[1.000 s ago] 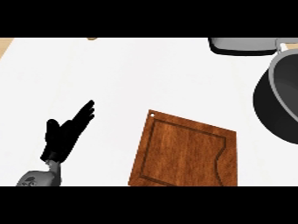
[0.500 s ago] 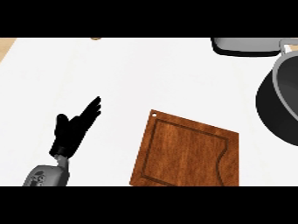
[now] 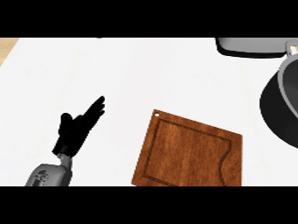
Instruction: Pick the bell pepper from the cutting board and place it in the pot
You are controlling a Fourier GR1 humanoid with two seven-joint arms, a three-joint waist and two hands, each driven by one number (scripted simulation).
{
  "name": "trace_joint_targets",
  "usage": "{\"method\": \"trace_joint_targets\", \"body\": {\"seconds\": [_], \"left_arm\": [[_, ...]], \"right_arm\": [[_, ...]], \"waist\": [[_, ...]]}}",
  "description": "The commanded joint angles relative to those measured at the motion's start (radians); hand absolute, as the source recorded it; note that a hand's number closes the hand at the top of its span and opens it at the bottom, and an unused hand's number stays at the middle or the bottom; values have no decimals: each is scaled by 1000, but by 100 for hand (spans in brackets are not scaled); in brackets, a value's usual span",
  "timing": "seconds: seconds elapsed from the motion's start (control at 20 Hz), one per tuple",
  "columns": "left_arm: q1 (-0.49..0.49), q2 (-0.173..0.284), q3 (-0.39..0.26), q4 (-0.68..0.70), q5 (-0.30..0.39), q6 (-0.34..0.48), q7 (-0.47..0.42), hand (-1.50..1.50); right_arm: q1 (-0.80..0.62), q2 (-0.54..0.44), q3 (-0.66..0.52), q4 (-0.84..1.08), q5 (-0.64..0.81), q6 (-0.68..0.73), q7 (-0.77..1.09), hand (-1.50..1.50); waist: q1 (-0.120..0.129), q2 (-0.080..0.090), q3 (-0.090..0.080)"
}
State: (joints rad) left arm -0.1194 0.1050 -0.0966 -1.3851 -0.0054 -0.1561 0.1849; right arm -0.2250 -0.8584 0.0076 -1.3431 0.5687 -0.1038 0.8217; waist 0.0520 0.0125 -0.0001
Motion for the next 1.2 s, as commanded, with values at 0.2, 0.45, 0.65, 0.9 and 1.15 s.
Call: {"method": "trace_joint_targets", "body": {"seconds": [0.2, 0.45, 0.65, 0.9, 1.15], "left_arm": [[-12, -4, 4, 52, -4, -14, -51, 0], [13, 23, 32, 30, -1, -18, -65, 0], [36, -2, 8, -35, 1, 1, 1, 0], [44, 17, 27, -3, -7, 0, -41, 0], [36, 26, 33, 2, -12, 1, -24, 0]], "right_arm": [[-230, 138, 41, 383, -68, 226, 79, 150], [-387, 220, 26, 627, -39, 232, 43, -150], [-401, 261, -57, 565, -52, -36, -101, -150], [-440, 253, -185, 479, -97, -295, -234, -150], [-442, 252, -288, 442, -100, -526, -260, -150]], "waist": [[10, 9, 1], [-16, -2, 1], [-18, -5, 4], [-36, -10, 4], [-52, -12, 1]]}}
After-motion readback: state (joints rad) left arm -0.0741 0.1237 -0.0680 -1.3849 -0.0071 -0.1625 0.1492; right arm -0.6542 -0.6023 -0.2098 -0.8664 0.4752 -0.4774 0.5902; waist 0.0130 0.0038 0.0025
